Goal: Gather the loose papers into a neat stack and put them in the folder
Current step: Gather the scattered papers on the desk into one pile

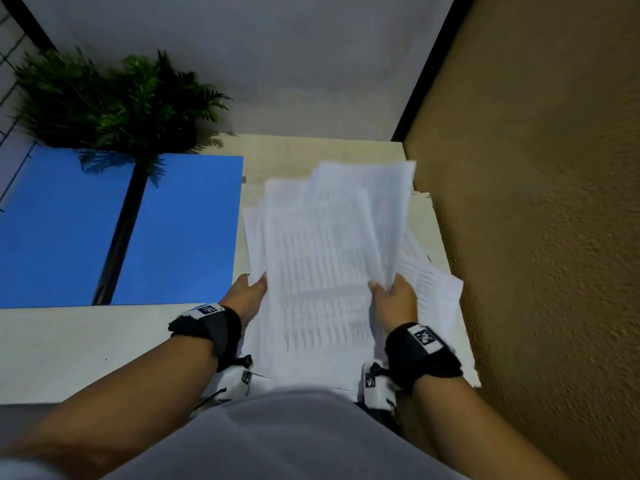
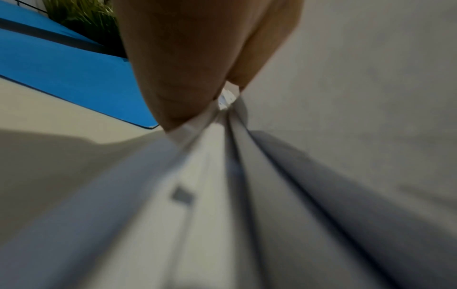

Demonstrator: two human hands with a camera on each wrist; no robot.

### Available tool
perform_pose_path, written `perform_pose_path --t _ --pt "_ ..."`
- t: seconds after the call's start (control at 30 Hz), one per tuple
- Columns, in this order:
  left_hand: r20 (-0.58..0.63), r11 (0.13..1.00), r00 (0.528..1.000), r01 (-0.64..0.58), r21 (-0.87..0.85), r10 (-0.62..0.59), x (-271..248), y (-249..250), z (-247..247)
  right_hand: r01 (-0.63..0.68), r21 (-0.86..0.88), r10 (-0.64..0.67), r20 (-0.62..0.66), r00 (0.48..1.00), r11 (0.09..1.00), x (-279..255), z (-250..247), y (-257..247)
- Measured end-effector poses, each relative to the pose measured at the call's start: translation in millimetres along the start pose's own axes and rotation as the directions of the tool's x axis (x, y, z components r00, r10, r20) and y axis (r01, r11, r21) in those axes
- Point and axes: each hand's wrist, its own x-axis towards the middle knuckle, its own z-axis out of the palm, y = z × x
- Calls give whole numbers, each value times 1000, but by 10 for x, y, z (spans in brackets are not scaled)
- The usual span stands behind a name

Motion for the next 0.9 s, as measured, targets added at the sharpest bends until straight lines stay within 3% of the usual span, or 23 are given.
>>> perform_pose_path --t 0.07,0.2,0.3,0.33,0.4,0.43,0.5,0.57,0.63,0.83,0.87,0.9 --pt "-16 999 1000 -21 26 21 5 27 8 -85 -185 98 65 993 979 33 94 174" --pt "2 998 999 38 42 -38 -2 89 -3 -139 -224 156 57 986 965 123 97 199" --pt "121 988 992 50 -143 -33 -20 2 -14 -42 -429 123 163 979 902 138 99 125" --pt "159 987 987 -4 -159 29 -49 -3 -7 9 -532 130 223 966 847 126 125 96" --pt "178 991 977 -110 -73 121 -42 -31 8 106 -650 136 311 941 753 146 196 77" --pt "128 991 983 -132 -14 133 -11 -47 6 102 -650 156 327 932 753 168 225 53" --pt "54 993 992 -114 19 113 14 -61 -32 89 -618 127 297 946 781 264 230 -15" --pt "38 996 995 -87 -10 87 52 -93 -84 145 -660 -12 202 979 737 461 144 -123" --pt "10 997 997 -74 8 74 48 -109 -147 129 -730 -69 111 991 671 736 -18 -211" --pt "-78 998 995 -64 -18 62 45 -200 -272 118 -883 44 155 987 455 1205 -356 -169" --pt "-79 998 995 -62 -25 60 47 -212 -283 97 -892 50 133 990 442 1210 -351 -116" --pt "-76 997 995 -65 -36 62 40 -214 -294 58 -872 67 103 992 486 1189 -344 -95"
